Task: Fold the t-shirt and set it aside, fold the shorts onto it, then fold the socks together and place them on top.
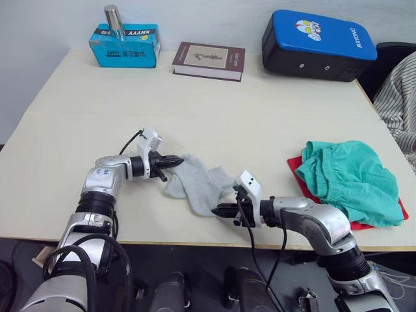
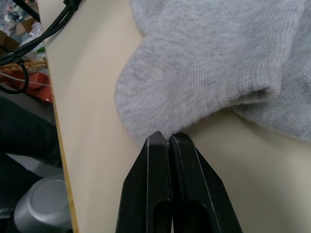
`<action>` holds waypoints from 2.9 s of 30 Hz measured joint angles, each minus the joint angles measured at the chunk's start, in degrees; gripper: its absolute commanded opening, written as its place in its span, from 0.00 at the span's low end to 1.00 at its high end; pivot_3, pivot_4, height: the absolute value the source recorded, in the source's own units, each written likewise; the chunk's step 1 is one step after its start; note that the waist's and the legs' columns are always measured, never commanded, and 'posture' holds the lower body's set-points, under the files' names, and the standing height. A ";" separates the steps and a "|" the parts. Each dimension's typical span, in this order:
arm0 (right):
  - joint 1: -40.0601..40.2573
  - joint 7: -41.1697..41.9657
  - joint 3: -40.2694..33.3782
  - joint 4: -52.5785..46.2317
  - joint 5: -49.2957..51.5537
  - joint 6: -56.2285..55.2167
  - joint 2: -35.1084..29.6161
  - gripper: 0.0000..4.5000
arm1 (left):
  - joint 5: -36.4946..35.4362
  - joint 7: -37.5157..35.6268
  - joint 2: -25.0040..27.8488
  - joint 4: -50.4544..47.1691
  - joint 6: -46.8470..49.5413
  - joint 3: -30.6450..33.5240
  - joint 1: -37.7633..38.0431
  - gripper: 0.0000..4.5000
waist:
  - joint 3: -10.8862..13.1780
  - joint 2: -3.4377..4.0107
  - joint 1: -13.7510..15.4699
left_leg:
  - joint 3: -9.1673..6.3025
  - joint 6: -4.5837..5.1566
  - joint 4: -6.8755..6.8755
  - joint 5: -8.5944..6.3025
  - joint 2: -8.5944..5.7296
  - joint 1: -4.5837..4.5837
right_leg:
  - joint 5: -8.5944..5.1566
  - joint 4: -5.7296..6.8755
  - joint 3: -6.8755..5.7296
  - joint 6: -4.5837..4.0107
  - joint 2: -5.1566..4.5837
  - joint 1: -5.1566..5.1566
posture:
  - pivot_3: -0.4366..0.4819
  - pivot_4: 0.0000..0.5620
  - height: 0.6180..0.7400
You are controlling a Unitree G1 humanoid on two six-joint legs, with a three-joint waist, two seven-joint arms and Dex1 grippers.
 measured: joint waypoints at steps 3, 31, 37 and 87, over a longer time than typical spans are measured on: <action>-2.83 3.19 -1.62 0.23 2.26 1.27 -3.01 0.00 | -1.64 1.42 0.28 -8.85 2.03 1.84 3.88 0.01 | 0.01 0.00 0.09 | -0.02 0.05 0.03 0.00 -0.02 -0.03 | 0.01 -0.02 0.01 0.02 -0.06 -0.01 | 0.48 0.27 1.00; -28.60 28.20 7.16 34.74 -12.25 -12.33 -10.11 0.00 | -9.69 35.10 -13.74 -60.91 9.81 8.43 41.98 0.01 | 0.04 0.04 0.22 | 0.02 0.05 0.00 -0.06 -0.01 0.02 | 0.01 -0.18 0.04 0.01 -0.11 -0.01 | 0.48 0.27 1.00; -29.78 28.20 7.09 35.01 -13.50 -14.18 -8.02 0.00 | -8.76 34.81 -14.56 -60.00 4.28 7.45 44.81 0.01 | 0.04 0.04 0.26 | 0.01 0.05 0.00 -0.13 0.01 0.01 | 0.01 -0.20 0.05 0.01 -0.12 -0.01 | 0.48 0.27 1.00; -9.12 19.28 -1.88 13.34 -15.38 -36.72 4.49 0.00 | -11.26 17.03 2.52 -56.61 -14.77 8.66 41.06 0.06 | 0.23 0.42 0.26 | -0.16 0.03 0.00 -0.19 0.00 -0.30 | 0.04 -0.35 -0.23 0.03 -0.13 -0.12 | 0.48 0.27 1.00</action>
